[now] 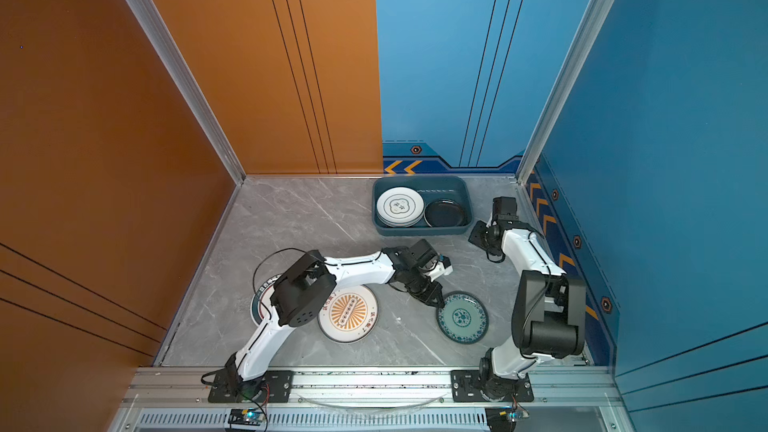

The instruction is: Place the plates into the plastic bin on the countertop

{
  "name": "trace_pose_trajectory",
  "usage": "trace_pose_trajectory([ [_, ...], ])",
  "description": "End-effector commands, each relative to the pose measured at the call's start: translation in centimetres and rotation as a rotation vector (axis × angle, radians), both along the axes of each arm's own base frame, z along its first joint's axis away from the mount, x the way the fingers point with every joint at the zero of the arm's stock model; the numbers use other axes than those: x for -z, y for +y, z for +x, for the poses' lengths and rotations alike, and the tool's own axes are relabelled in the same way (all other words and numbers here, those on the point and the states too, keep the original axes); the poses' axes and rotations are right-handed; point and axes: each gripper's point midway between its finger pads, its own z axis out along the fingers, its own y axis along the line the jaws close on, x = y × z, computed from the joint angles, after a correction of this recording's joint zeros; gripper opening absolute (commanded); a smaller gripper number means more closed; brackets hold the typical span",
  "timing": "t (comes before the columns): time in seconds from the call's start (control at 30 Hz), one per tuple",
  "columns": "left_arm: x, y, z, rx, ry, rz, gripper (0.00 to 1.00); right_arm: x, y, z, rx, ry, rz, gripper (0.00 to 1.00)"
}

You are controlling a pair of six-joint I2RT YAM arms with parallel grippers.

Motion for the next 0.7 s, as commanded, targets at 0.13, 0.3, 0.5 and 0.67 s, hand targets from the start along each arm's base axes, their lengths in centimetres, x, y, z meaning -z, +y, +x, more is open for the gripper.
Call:
trace_pose_trajectory([
  [0.13, 2.1, 1.5, 0.5, -0.017, 0.025, 0.066, 0.09, -0.6, 0.0, -0.3, -0.002, -0.023, 0.005, 0.48],
  [0.3, 2.0, 2.2, 1.2, -0.034, 0.025, 0.068, 0.04, -0.8, 0.3, -0.1, -0.014, -0.040, 0.021, 0.48],
  [0.5, 0.4, 5.0, 3.8, -0.091, -0.006, 0.063, 0.00, -1.1, 2.0, 0.2, -0.068, -0.089, 0.083, 0.48],
  [0.67, -1.8, 8.7, 6.6, -0.168, -0.035, 0.047, 0.00, -2.5, 4.9, 1.0, -0.166, -0.177, 0.193, 0.52],
])
